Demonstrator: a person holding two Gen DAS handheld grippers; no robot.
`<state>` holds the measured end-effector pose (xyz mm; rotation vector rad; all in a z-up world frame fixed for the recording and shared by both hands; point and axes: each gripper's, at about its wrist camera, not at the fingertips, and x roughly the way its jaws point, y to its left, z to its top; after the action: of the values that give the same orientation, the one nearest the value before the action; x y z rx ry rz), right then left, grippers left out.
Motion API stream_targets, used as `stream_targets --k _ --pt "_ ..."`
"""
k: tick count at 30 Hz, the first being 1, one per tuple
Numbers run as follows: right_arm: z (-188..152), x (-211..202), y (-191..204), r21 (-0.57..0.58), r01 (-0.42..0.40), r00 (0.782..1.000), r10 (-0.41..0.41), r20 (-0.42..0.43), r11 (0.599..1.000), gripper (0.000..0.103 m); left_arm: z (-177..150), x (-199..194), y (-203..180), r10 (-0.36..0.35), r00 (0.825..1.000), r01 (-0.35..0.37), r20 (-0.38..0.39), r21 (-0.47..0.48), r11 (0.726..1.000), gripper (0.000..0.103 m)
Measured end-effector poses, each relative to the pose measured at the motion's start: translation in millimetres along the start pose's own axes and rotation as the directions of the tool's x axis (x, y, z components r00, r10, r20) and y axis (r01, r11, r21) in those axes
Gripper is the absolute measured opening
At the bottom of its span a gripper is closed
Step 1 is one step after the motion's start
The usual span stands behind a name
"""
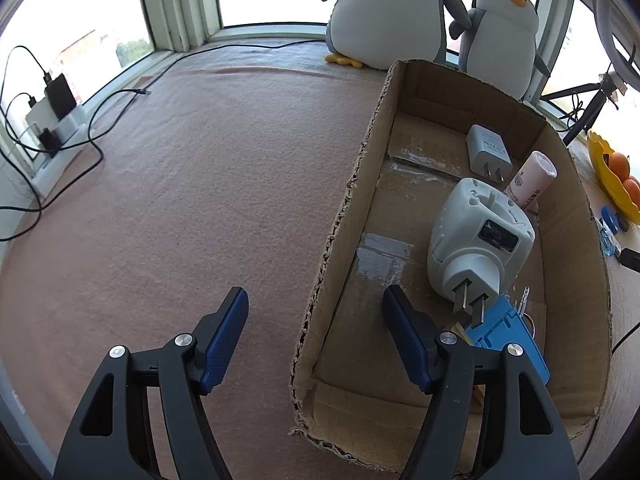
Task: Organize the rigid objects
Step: 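Move the right tool to the blue eye-drop bottle and grasp it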
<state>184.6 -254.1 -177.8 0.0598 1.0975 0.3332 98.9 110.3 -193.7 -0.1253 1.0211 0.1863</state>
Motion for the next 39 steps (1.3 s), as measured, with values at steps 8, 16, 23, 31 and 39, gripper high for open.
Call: stream_targets --k 8,16,23,31,39 --pt "10.3 17.0 -18.1 0.038 -0.03 0.999 0.031 -0.028 0.999 0.057 -0.3 0.2 0.4 0.008 1.0 -0.008 0.001 -0.004 1.0 0.072" --pt "17.1 24.8 -21.5 0.031 -0.037 0.998 0.038 -0.04 0.999 0.057 -0.3 0.2 0.7 0.008 1.0 -0.008 0.0 -0.006 1.0 0.072" --pt "24.1 31.3 -16.2 0.001 -0.024 0.999 0.024 -0.045 1.0 0.057 -0.3 0.2 0.6 0.008 1.0 -0.008 0.0 -0.005 1.0 0.072" --pt "29.8 40.8 -3.8 -0.062 0.026 0.997 -0.03 -0.069 0.998 0.049 -0.4 -0.1 1.3 0.006 1.0 -0.006 0.001 -0.009 1.0 0.072" --pt "26.8 41.7 4.7 -0.125 0.071 0.993 -0.082 -0.09 0.99 0.039 -0.7 -0.4 2.0 0.007 1.0 -0.007 0.002 -0.009 1.0 0.072"
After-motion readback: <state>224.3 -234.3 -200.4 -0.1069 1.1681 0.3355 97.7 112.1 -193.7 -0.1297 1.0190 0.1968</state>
